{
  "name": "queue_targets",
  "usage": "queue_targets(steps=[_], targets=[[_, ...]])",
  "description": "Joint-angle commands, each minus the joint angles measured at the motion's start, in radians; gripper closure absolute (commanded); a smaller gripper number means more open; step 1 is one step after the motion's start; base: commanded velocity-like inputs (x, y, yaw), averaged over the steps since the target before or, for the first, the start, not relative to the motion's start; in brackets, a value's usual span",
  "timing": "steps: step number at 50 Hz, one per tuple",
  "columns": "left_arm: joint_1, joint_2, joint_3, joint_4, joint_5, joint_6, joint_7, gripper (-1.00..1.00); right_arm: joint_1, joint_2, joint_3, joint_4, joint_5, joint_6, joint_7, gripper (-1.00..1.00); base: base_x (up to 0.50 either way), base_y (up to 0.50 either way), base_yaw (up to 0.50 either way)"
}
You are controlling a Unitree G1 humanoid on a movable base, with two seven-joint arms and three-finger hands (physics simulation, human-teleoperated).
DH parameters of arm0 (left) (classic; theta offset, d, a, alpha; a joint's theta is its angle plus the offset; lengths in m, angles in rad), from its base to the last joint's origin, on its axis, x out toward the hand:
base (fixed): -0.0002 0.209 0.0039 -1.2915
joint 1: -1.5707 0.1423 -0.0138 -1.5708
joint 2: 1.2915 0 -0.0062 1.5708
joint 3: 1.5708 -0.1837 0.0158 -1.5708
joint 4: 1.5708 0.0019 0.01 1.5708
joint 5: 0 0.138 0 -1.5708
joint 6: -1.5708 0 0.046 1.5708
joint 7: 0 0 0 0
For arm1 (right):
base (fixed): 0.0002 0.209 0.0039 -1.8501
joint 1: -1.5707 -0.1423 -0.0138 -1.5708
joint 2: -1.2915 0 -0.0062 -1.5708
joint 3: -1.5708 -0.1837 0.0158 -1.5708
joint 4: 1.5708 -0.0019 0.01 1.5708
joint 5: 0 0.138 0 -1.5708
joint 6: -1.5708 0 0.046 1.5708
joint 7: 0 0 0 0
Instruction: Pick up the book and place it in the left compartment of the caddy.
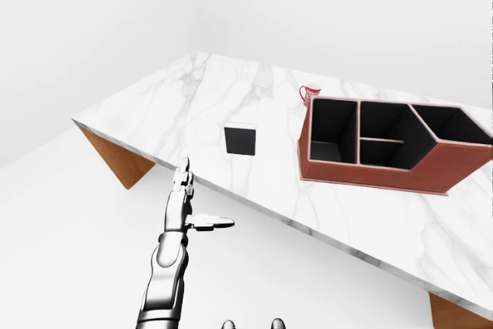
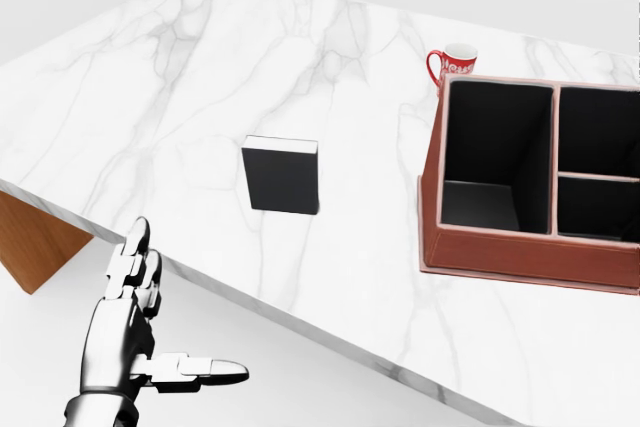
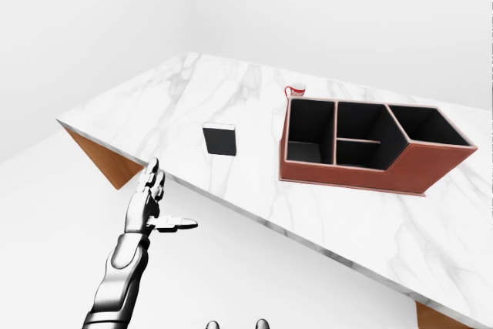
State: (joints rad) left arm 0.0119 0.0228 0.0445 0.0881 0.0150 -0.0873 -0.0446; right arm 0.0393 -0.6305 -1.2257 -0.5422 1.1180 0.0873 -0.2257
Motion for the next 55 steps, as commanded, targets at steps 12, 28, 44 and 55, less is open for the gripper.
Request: queue_targets(steps=[12, 28, 44, 55], targets=[[0.002, 0.002, 0.002, 0.002, -0.018, 0.0, -0.013, -1.0, 0.0, -0.002, -0.001, -0.003, 0.0, 0.0, -0.002, -1.0, 0.13, -0.24, 0.0], [0.009, -0.001, 0.0, -0.016, -0.025, 0.0, -0.019, -1.0, 0.001, 0.001, -0.002, -0.004, -0.003, 0.0, 0.004, -1.0, 0.13, -0.24, 0.0], [0.01, -0.001, -0.001, -0.021, -0.024, 0.0, -0.017, -1.0, 0.0, 0.002, 0.0, -0.007, -0.011, 0.0, 0.003, -1.0, 0.12, -0.23, 0.0], [0.005, 0.0, 0.001, -0.001, -0.022, 0.0, -0.017, -1.0, -0.002, 0.004, 0.004, -0.006, -0.014, 0.0, 0.004, -1.0, 0.01, -0.02, 0.0]])
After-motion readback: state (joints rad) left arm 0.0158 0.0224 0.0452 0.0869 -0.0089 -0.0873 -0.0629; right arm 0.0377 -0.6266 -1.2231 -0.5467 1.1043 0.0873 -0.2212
